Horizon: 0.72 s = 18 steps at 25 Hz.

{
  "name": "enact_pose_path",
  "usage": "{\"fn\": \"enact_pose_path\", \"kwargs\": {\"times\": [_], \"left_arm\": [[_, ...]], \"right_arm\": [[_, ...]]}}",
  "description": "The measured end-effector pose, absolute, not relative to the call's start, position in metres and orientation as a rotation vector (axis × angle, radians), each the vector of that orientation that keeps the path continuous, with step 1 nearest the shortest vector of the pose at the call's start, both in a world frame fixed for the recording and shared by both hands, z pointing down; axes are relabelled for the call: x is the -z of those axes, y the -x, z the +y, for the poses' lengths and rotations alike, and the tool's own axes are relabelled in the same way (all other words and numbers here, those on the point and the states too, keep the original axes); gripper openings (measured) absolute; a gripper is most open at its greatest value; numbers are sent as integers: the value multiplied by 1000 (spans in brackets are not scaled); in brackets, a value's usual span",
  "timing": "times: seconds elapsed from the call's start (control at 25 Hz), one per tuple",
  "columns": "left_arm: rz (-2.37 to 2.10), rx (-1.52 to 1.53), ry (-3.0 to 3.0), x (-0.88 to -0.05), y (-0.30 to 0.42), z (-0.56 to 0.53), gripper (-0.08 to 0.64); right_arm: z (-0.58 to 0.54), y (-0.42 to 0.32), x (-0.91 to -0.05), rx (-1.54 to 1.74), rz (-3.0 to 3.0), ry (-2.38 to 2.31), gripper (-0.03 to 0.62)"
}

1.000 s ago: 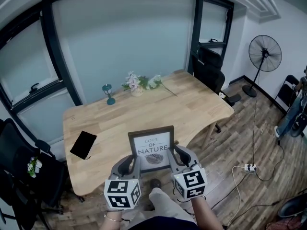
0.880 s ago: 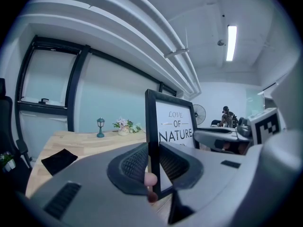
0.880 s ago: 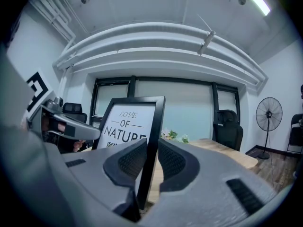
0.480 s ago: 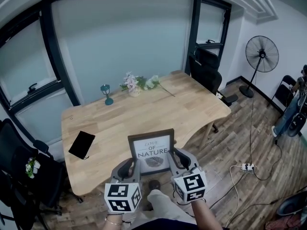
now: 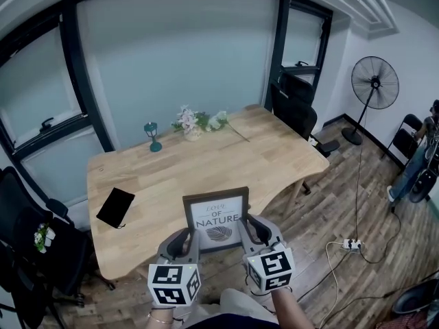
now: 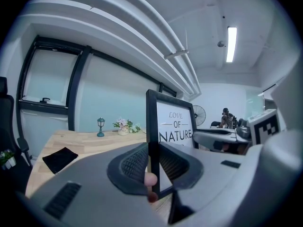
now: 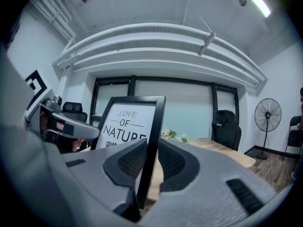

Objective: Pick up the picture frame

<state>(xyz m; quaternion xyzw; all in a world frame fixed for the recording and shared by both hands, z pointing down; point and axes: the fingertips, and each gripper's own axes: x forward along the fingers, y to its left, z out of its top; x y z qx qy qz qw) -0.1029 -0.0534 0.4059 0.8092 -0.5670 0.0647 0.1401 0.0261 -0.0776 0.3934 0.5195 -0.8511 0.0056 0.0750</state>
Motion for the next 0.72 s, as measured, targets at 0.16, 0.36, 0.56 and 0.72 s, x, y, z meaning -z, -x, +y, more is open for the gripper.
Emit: {"fn": "enact_pose_path", "kwargs": {"times": [0.16, 0.36, 0.56, 0.72], "left_arm": [[-1648, -188, -2326, -404, 99, -57, 66], [-1664, -187, -2302, -401, 89, -64, 66], [-1668, -188, -2302, -392, 77, -73, 66], [-1675, -190, -2303, -387, 67, -79, 66]], "right_arm": [[-83, -30, -393, -15, -2557, -1536, 74], [-92, -39, -387, -13, -2573, -1516, 74], [-101, -52, -378, 4, -2571, -1510, 74], [-107, -63, -374, -1, -2586, -1510, 74]]}}
